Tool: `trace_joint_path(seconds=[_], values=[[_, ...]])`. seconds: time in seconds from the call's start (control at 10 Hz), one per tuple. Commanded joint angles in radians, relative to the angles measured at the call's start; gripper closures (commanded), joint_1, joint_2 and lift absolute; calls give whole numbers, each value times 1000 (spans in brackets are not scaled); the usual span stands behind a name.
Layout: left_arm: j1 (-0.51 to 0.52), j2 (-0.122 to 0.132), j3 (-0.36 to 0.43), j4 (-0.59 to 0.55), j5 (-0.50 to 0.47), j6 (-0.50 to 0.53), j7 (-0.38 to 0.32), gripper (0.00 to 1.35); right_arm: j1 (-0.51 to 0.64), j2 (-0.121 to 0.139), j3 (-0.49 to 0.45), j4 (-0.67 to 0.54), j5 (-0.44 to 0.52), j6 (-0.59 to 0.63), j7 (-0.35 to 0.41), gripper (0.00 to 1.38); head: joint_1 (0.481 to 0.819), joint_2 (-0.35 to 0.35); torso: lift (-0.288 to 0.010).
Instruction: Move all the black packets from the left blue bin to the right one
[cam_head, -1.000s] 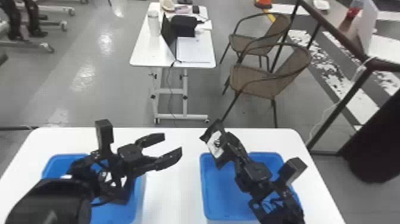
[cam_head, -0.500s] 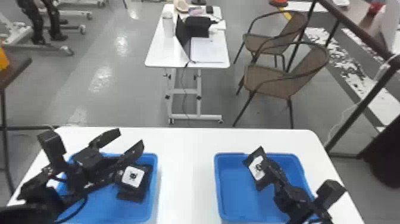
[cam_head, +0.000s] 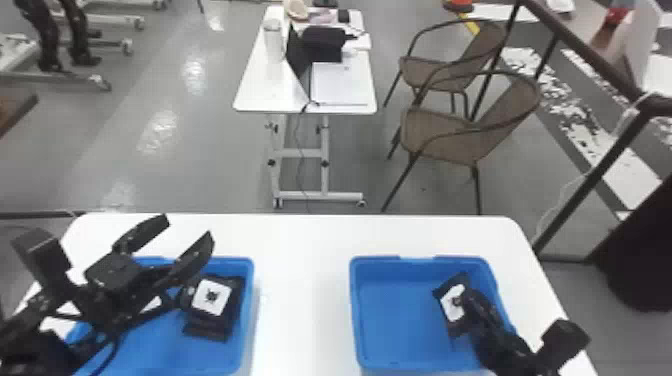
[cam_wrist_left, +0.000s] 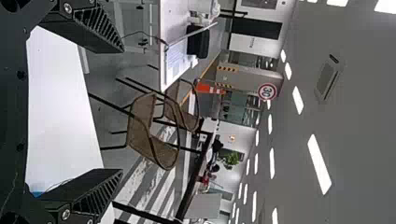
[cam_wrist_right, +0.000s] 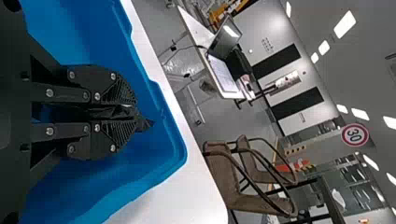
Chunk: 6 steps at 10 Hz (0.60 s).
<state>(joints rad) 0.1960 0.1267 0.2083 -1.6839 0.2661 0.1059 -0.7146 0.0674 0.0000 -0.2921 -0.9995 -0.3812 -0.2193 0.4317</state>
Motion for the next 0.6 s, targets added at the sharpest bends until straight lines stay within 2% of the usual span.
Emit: trace_joint_path(seconds=[0.0,0.1,0.2,0.3,0.5], values=[[6,-1,8,-8,-2,-3,1,111,14,1,-9,-11,-8,-26,-21,490,695,-88,0],[14,-1,19,-25,-15,25,7,111,43,1,-4,-77,15,-54,-64,117,695,-99,0],[23,-1,26,-34,-42,34,12,114,78,1,-4,-157,31,-88,-83,58,695,-110,0],[29,-1,36,-34,-58,37,12,117,117,1,2,-246,31,-111,-85,140,695,-118,0],[49,2,62,-31,-120,64,11,125,175,1,57,-410,4,-114,-85,202,695,-114,0]])
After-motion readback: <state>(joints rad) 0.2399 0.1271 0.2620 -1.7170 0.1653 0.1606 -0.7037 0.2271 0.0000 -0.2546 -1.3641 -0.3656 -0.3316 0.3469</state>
